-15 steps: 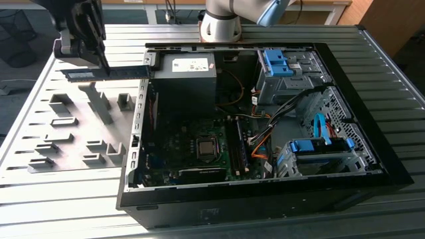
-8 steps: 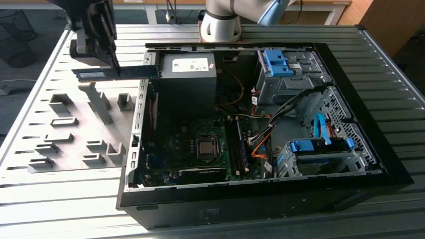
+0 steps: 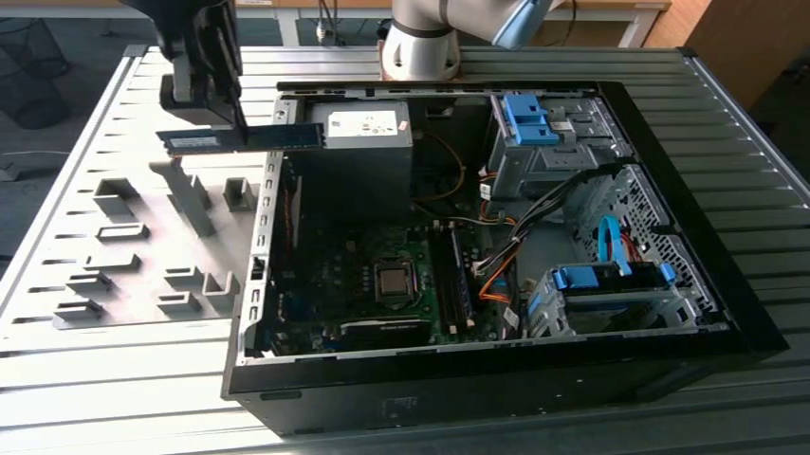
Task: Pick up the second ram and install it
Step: 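Pick up the second ram and move it above second insertion slot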
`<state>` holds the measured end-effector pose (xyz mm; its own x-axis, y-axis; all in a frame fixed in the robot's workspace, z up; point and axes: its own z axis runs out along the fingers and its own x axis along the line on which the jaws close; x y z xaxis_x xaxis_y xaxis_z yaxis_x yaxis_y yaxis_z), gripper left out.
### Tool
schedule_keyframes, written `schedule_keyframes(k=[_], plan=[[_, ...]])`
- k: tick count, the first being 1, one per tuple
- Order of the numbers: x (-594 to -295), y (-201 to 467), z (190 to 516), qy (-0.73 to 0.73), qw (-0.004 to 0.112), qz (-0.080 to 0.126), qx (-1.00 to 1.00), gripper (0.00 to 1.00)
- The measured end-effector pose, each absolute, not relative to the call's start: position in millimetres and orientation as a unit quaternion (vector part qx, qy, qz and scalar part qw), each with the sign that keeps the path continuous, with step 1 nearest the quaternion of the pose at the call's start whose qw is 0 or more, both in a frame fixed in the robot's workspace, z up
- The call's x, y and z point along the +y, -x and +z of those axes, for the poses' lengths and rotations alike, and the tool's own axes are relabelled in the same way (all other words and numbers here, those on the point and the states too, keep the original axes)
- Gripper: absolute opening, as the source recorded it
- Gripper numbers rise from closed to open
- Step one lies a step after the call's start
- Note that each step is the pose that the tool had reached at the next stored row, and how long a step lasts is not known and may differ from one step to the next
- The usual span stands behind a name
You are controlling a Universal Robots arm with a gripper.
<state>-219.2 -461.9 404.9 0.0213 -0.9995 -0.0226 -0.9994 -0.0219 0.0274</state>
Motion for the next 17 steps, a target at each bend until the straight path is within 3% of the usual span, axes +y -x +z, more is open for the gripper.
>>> schedule_keyframes(k=[17], plan=[[-461.9,201.1,404.9,-0.715,0.002,-0.018,-0.699,0.14]])
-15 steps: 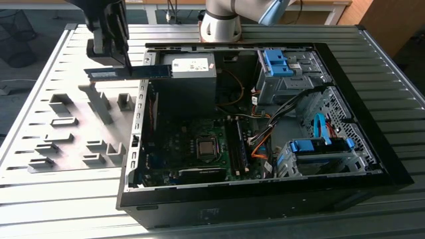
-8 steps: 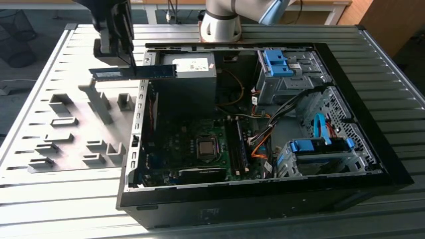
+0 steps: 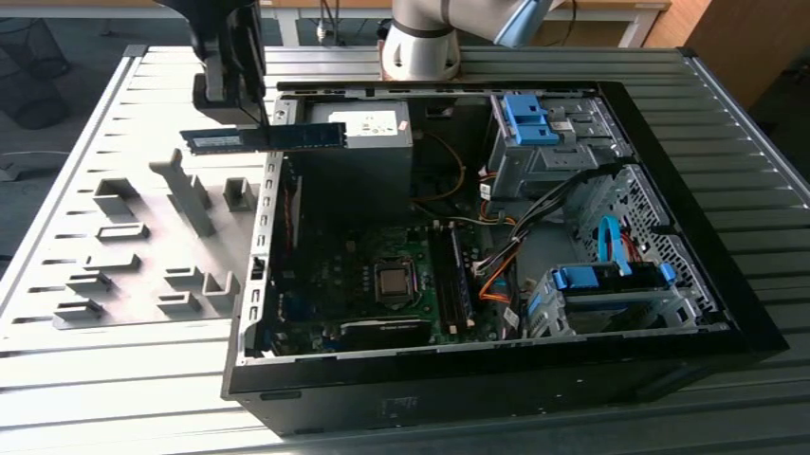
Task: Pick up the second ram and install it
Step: 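Pick up the second ram and move it above second insertion slot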
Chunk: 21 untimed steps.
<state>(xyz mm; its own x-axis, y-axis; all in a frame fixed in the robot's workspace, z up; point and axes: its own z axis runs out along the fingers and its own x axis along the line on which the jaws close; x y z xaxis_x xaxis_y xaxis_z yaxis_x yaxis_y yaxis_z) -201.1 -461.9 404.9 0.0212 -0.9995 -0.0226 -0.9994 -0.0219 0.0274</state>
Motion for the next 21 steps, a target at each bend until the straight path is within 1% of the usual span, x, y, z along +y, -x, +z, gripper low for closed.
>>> schedule_keyframes(k=[21], plan=[[-461.9,177.1,404.9,-0.715,0.002,-0.018,-0.699,0.14]])
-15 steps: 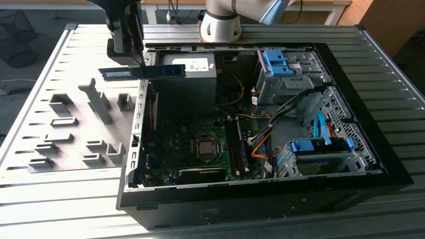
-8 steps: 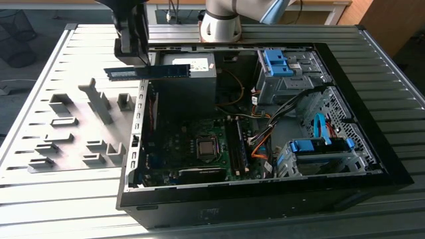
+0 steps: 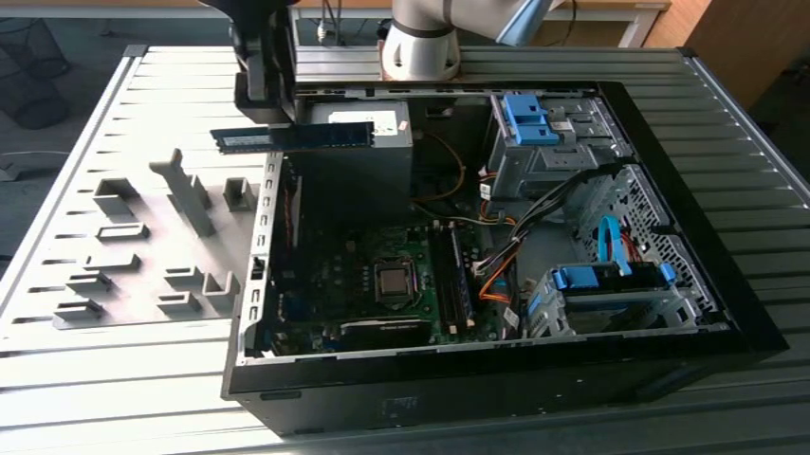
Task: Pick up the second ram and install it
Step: 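Pick up the second ram and move it above second insertion slot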
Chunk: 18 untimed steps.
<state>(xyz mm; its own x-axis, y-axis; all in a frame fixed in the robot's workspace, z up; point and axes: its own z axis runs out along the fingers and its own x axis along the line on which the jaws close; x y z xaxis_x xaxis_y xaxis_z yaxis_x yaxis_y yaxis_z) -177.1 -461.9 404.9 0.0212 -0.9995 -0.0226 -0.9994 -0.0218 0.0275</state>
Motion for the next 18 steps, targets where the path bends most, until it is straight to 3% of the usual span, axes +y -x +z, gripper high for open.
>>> schedule_keyframes(k=[18], plan=[[-461.9,142.9,404.9,-0.715,0.002,-0.018,-0.699,0.14]])
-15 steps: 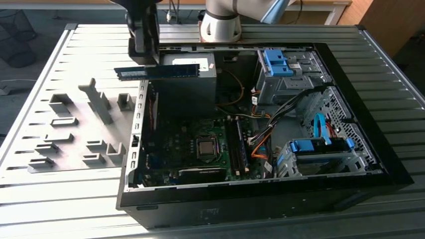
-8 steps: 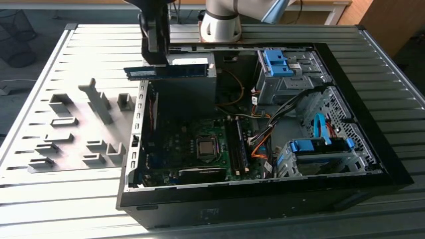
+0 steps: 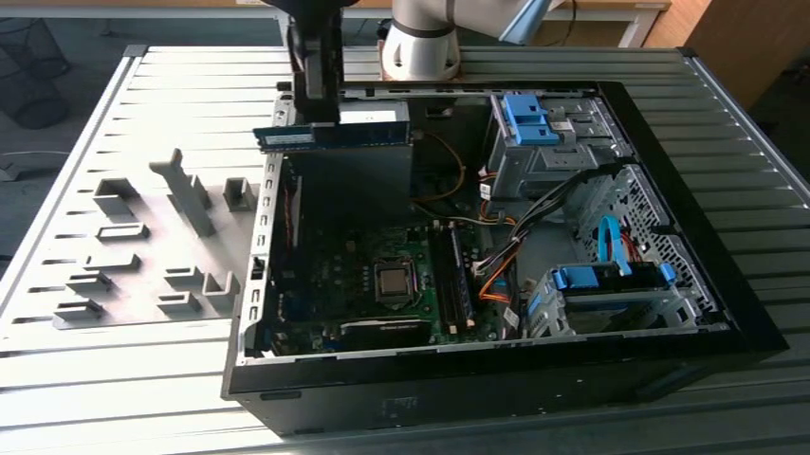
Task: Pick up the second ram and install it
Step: 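Pick up the second ram and move it above second insertion slot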
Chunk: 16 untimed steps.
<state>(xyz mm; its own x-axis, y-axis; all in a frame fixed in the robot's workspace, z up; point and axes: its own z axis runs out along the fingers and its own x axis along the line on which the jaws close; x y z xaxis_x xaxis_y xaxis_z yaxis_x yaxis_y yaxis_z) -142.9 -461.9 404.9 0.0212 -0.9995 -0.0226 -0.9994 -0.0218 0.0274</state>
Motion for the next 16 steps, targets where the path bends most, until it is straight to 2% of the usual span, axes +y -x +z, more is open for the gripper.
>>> schedule_keyframes(k=[16], plan=[[-461.9,109.7,404.9,-0.715,0.002,-0.018,-0.699,0.14]])
